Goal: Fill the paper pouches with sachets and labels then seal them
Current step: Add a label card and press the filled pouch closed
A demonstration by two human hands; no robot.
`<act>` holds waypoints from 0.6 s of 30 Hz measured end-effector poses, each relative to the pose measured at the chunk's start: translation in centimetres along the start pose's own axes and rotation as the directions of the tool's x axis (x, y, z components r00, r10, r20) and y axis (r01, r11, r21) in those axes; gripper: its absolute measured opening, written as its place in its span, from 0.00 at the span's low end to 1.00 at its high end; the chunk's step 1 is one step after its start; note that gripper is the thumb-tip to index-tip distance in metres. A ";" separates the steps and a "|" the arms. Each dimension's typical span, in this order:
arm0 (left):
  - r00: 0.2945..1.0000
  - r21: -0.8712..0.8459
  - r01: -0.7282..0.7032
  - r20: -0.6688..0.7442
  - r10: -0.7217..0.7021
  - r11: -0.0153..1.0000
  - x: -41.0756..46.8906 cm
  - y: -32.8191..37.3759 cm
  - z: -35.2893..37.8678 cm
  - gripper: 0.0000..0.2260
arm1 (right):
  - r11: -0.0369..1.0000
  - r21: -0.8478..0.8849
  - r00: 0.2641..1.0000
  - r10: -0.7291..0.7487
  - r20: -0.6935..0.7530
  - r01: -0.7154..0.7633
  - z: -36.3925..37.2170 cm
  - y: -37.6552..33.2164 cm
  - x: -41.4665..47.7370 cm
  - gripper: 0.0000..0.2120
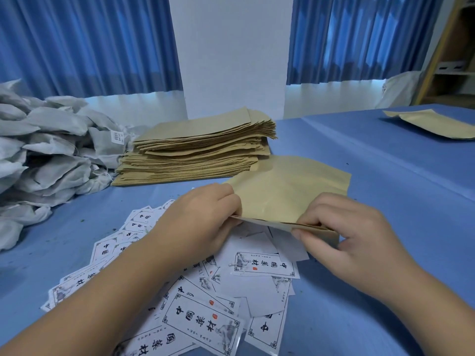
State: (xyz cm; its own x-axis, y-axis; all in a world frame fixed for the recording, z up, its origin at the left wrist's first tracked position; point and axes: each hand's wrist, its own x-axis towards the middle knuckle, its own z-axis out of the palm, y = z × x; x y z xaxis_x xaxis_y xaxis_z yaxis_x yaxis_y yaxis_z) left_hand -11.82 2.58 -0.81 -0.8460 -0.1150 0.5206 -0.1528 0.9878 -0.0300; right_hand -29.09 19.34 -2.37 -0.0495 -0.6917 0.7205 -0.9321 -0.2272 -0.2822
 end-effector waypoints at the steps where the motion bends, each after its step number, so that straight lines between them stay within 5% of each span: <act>1: 1.000 -0.028 -0.003 -0.009 0.002 1.000 0.1 0.2 0.0 0.05 | 1.000 -0.006 1.000 -0.008 -0.005 0.008 0.1 0.0 0.0 0.06; 4: 0.998 -0.044 -0.056 -0.028 0.055 0.997 0.4 0.8 0.2 0.13 | 1.000 -0.023 1.000 -0.020 -0.005 0.020 0.2 -0.1 0.0 0.06; 11: 0.998 -0.014 -0.050 -0.033 0.049 0.999 0.3 1.0 0.1 0.13 | 1.000 0.023 1.000 0.002 0.022 -0.002 0.2 -0.1 0.0 0.04; 18: 0.994 -0.047 -0.105 -0.039 0.103 0.993 0.7 1.9 0.3 0.04 | 1.000 0.000 0.999 -0.031 0.016 0.031 0.3 -0.3 -0.1 0.05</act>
State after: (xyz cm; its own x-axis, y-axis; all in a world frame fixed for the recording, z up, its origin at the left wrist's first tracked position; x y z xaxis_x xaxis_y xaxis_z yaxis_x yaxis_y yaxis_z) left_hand -12.85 4.33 -0.77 -0.8368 -0.0088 0.5475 -0.0395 0.9982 -0.0443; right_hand -28.72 19.22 -2.56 -0.0150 -0.6954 0.7185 -0.9330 -0.2486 -0.2601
